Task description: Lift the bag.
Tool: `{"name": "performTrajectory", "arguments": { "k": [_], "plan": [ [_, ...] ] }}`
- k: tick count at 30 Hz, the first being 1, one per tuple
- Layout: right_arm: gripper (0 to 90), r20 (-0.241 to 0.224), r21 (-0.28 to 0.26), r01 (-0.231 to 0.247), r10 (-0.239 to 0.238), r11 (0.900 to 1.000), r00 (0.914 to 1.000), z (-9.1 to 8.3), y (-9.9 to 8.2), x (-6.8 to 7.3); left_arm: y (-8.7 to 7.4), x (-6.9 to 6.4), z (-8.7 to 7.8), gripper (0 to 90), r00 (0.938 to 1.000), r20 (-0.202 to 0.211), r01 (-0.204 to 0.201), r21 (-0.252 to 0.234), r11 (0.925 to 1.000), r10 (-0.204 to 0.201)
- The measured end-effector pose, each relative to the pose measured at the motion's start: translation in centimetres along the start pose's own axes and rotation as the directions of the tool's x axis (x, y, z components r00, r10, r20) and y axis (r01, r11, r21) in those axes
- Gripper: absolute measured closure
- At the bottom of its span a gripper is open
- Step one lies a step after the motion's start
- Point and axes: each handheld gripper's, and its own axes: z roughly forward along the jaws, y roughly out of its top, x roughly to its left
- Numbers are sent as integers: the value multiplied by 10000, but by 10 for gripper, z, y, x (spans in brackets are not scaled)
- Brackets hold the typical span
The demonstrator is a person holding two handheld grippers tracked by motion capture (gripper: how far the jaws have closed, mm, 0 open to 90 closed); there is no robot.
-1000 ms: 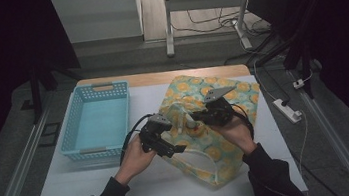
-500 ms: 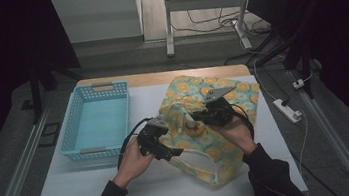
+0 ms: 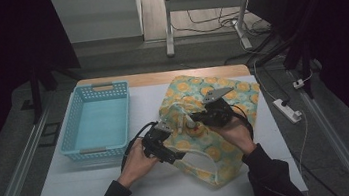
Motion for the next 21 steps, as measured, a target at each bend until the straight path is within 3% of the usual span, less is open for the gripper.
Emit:
{"name": "performTrajectory", "arguments": {
  "k": [9, 12, 16, 19, 21],
  "plan": [
    [893, -40, 121, 8, -8, 9999, 10000, 4, -1, 0, 4, -4, 21, 19, 9981, 93, -612, 380, 9974, 609],
    [892, -38, 156, 12, -12, 9999, 10000, 4, -2, 0, 6, -5, 30, 28, 9956, -126, -923, 646, 9936, 933],
    [892, -37, 151, -14, 14, 9999, 10000, 5, -2, 0, 7, -2, 39, 56, 9933, -454, -1019, 847, 9912, 1060],
    [892, -36, 140, -16, 16, 9999, 10000, 5, -2, -1, 8, -1, 43, 120, 9881, -824, -1210, 1067, 9869, 1301],
    [892, -20, 134, -20, 20, 9999, 10000, 5, -2, -1, 8, 2, 42, 191, 9920, -532, -1088, 947, 9895, 1142]
  ]
}}
